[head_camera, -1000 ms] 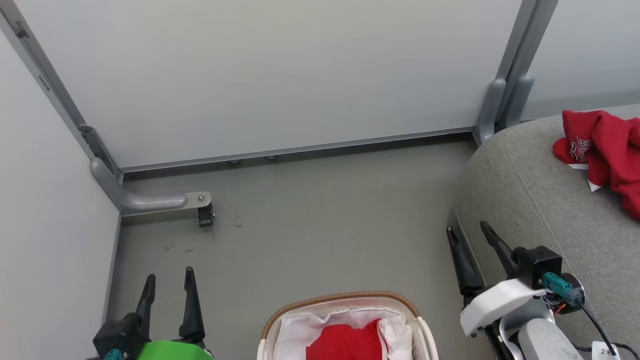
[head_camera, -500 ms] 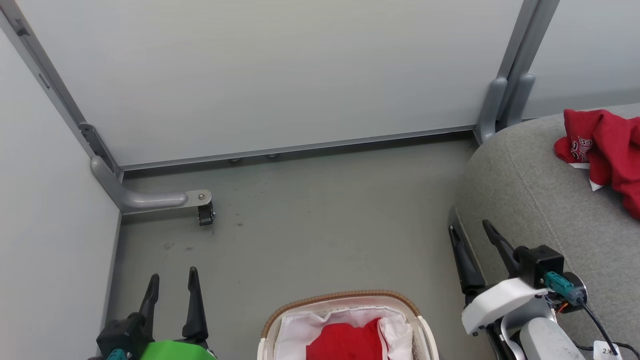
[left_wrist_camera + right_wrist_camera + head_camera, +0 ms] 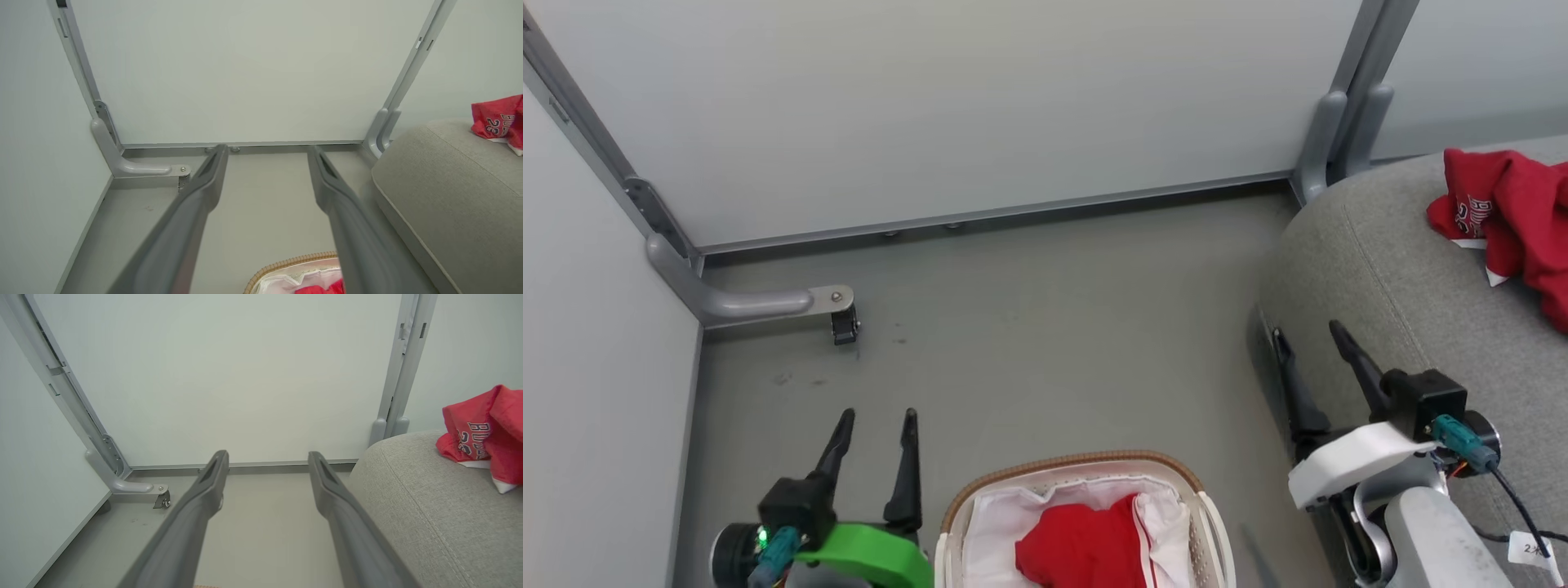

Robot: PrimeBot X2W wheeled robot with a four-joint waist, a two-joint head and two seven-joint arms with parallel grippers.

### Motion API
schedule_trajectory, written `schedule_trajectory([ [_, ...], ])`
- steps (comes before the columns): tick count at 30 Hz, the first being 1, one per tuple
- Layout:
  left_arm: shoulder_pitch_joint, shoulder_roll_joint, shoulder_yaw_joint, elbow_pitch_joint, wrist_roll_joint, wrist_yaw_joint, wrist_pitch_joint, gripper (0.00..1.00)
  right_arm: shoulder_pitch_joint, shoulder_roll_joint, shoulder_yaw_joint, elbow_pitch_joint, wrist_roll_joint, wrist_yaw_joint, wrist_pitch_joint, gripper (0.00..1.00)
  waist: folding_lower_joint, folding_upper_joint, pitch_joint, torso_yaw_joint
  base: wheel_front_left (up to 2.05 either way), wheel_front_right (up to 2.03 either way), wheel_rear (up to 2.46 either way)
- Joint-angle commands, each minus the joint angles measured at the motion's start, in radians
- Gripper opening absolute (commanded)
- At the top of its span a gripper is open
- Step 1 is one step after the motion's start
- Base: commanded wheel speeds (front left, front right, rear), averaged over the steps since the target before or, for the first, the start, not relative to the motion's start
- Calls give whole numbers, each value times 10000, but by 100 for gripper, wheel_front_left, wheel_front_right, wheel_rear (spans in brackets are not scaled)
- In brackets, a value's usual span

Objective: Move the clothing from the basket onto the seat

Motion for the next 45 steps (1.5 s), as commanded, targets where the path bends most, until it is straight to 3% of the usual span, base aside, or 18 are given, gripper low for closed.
schedule_trajectory([
  [1,-417,10,-263,219,157,-83,-3,100,-225,-41,-153,-111,-124,-14,-2,100,1,0,568,-164,0,0,0],
  [9,-2158,24,-2146,1806,704,-346,-1,100,-983,-38,-800,-490,-431,-12,-2,100,1,0,2179,-645,0,0,0],
  [16,-3746,36,-4026,4249,1080,-505,1,100,-1823,-32,-960,-1042,-335,-12,-2,100,1,0,4086,-1430,0,0,0],
  [24,-5088,37,-5121,6432,1693,-526,2,100,-2600,-30,-749,-1710,55,-12,-2,100,1,0,5985,-2324,0,0,0],
  [32,-5950,40,-6061,7440,1922,-563,2,100,-3080,-27,-677,-2186,450,-14,-2,100,1,0,7466,-2764,0,0,0],
  [45,-7109,36,-6563,8597,1970,-229,2,100,-3497,-30,-565,-2576,810,-14,-2,100,1,0,8876,-3092,0,0,0],
])
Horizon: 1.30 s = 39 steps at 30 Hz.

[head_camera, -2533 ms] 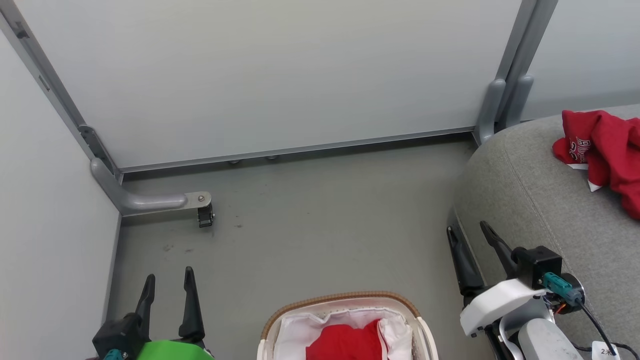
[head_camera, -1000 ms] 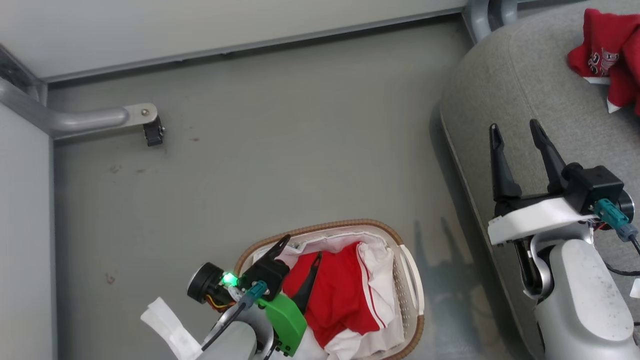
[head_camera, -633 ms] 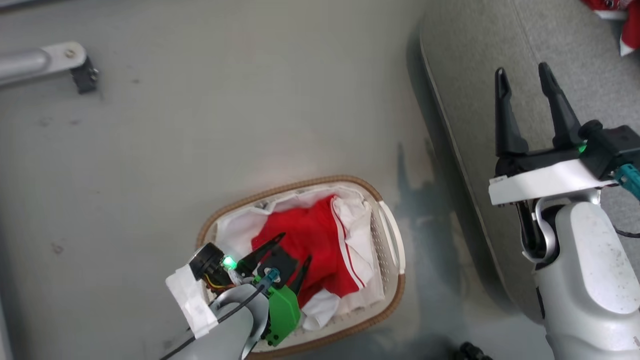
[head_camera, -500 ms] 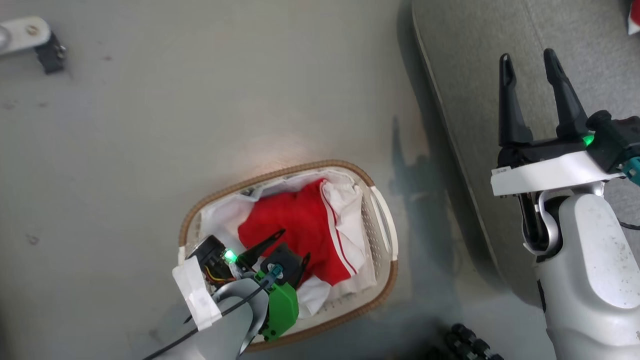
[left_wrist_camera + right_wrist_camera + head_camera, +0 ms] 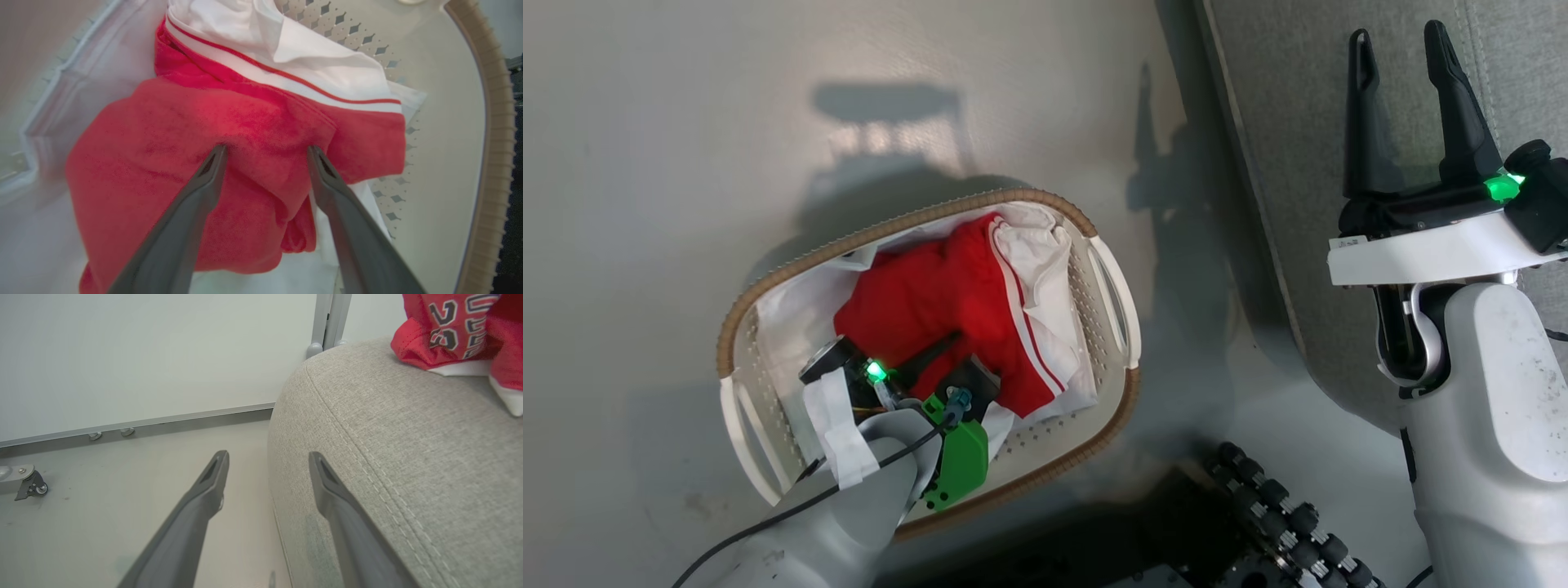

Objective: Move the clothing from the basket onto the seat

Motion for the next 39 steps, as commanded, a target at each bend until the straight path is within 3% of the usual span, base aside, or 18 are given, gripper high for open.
schedule_trajectory([
  [1,-236,68,-58,58,-22,29,6,100,-150,-14,12,-55,62,-10,-2,100,-2,0,612,-396,0,0,0],
  [13,-519,65,-465,667,-269,129,260,100,-243,-16,124,-83,322,-12,-2,100,-2,0,936,-507,0,0,0],
  [19,-743,69,-470,990,-451,598,569,100,-319,-18,98,-108,339,-12,-2,100,-2,0,1010,-525,0,0,0],
  [20,-797,72,-443,1067,-461,731,645,77,-320,-16,89,-105,334,-10,-2,100,-2,0,1013,-527,0,0,0],
  [21,-828,70,-430,1107,-490,818,701,44,-321,-18,79,-103,330,-10,-2,100,-2,0,1013,-528,0,0,0],
  [23,-883,70,-409,1171,-538,961,750,10,-324,-18,57,-98,311,-12,-2,100,-2,0,1008,-523,0,0,0],
  [24,-912,69,-384,1190,-577,1009,717,0,-326,-16,39,-90,297,-10,-2,100,-2,0,999,-515,0,0,0],
  [30,-802,64,-363,1021,-884,916,344,0,-290,-16,-63,43,161,-10,-2,100,-2,0,739,-354,0,0,0],
  [39,-356,64,-261,-456,-1375,643,-16,0,-45,-21,-150,300,-126,-12,-2,100,-2,0,-408,140,0,0,0],
])
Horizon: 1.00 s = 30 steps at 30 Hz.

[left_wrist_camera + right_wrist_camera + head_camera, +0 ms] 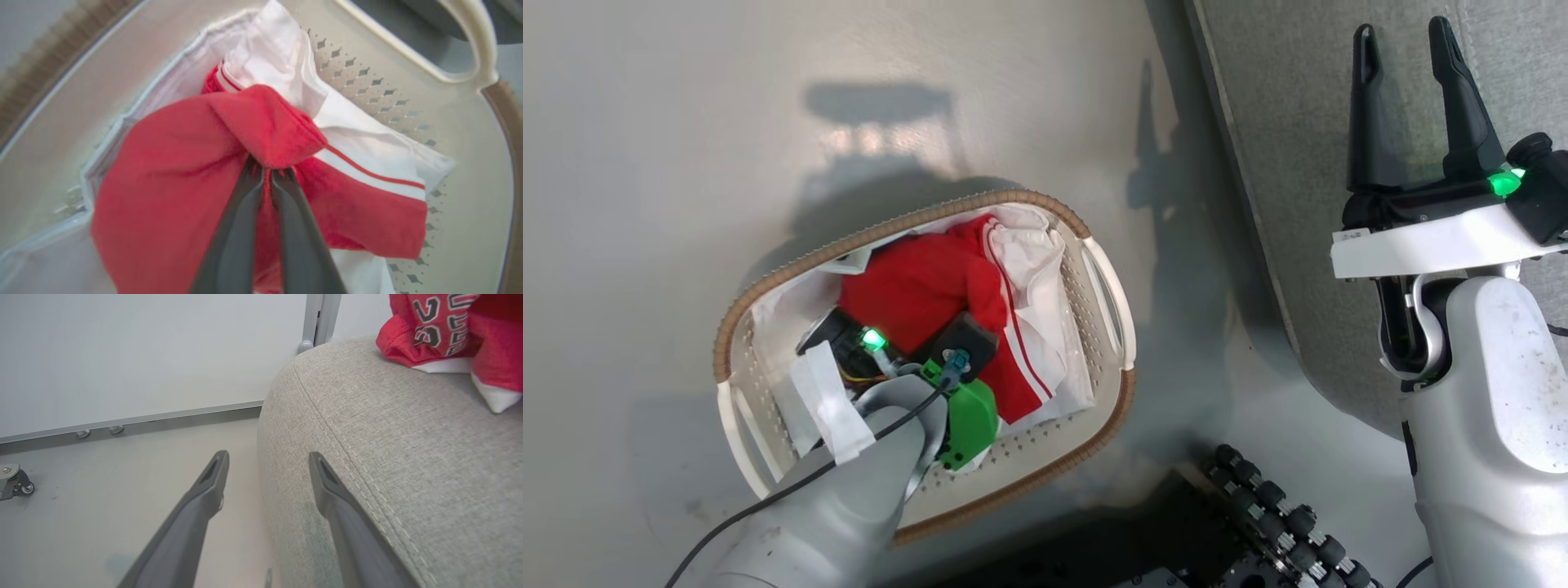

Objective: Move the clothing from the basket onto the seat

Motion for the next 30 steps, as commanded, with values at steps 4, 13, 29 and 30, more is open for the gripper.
schedule_trajectory([
  [4,604,306,174,-1372,-147,-171,-51,0,318,-31,-53,203,-293,-14,-4,100,0,-1,-1166,517,0,0,0],
  [13,2005,811,628,-3958,-229,-382,-42,0,951,-33,-176,673,-789,-12,-4,100,0,-1,-3022,1040,0,0,0],
  [29,2582,1935,1038,-6630,135,-794,-44,0,2538,-34,-105,1511,-1506,-12,-3,100,0,-1,-6660,1758,0,0,0],
  [30,2470,2066,1021,-6719,149,-836,-44,0,2633,-31,-47,1567,-1499,-14,-3,100,0,-1,-6891,1773,0,0,0],
])
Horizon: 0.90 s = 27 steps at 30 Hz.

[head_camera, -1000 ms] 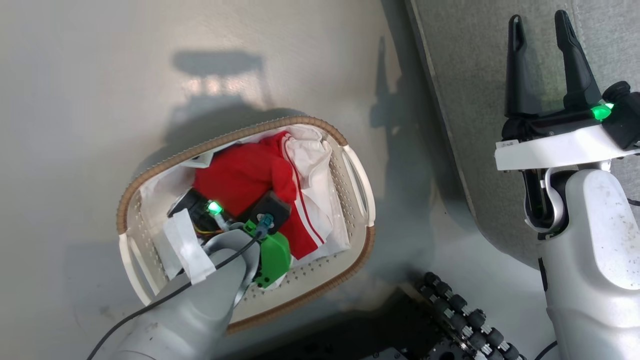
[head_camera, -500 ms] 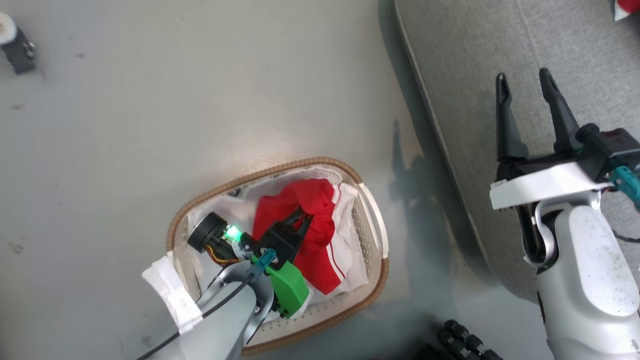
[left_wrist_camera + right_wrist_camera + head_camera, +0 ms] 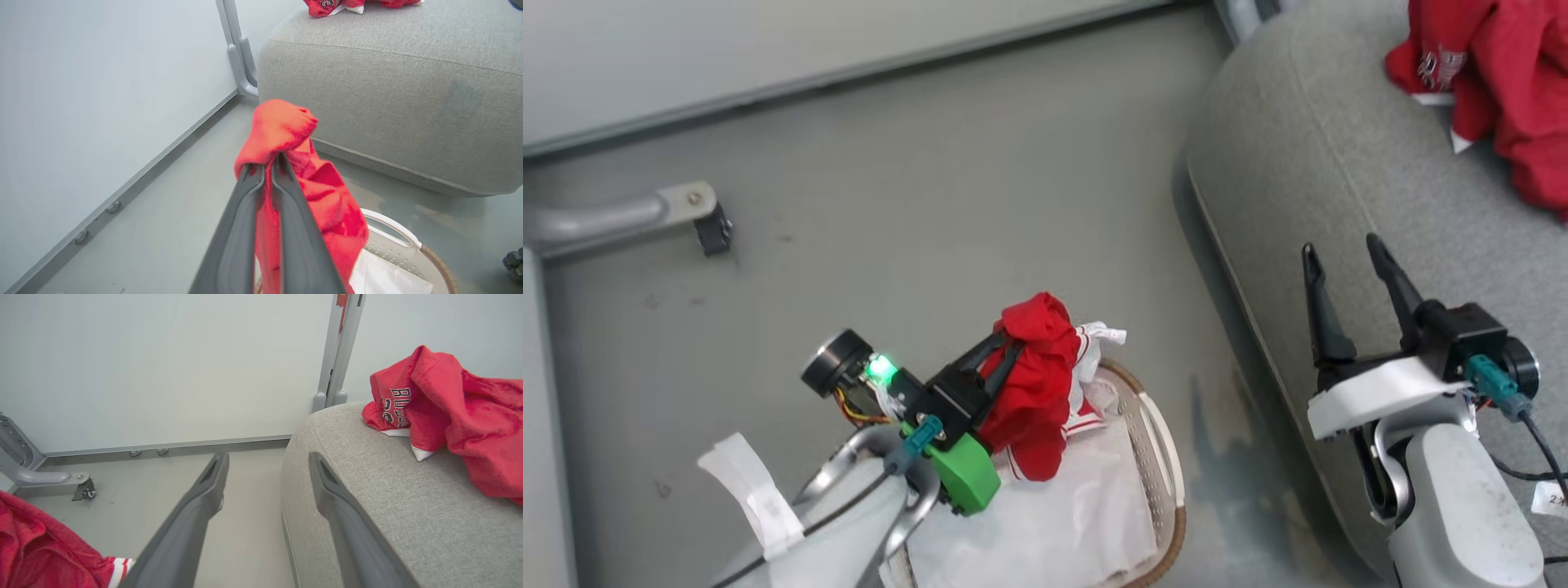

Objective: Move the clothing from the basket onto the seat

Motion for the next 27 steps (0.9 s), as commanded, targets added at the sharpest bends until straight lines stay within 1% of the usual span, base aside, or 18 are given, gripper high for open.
schedule_trajectory([
  [1,-257,175,-29,-133,26,-57,-6,0,265,-37,60,81,-29,-12,-2,100,1,0,-1597,449,0,0,0],
  [8,-1245,809,-45,-695,-124,-171,252,0,581,-35,577,283,110,-12,-3,100,1,0,-2612,408,0,0,0],
  [15,-2472,1204,247,-994,-456,-225,703,0,496,-34,1172,360,160,-14,-1,100,1,0,-3070,305,0,0,0],
  [22,-3508,1215,266,-831,-678,-228,995,0,291,-34,1943,288,372,-12,-1,100,1,0,-3218,307,0,0,0],
  [24,-3753,1150,235,-750,-744,-231,1028,0,191,-34,2260,251,677,-12,-1,100,1,0,-3250,320,0,0,0],
  [27,-4063,1021,216,-599,-913,-235,1091,0,-55,-32,3005,142,967,-12,-1,100,1,0,-3268,340,0,0,0],
])
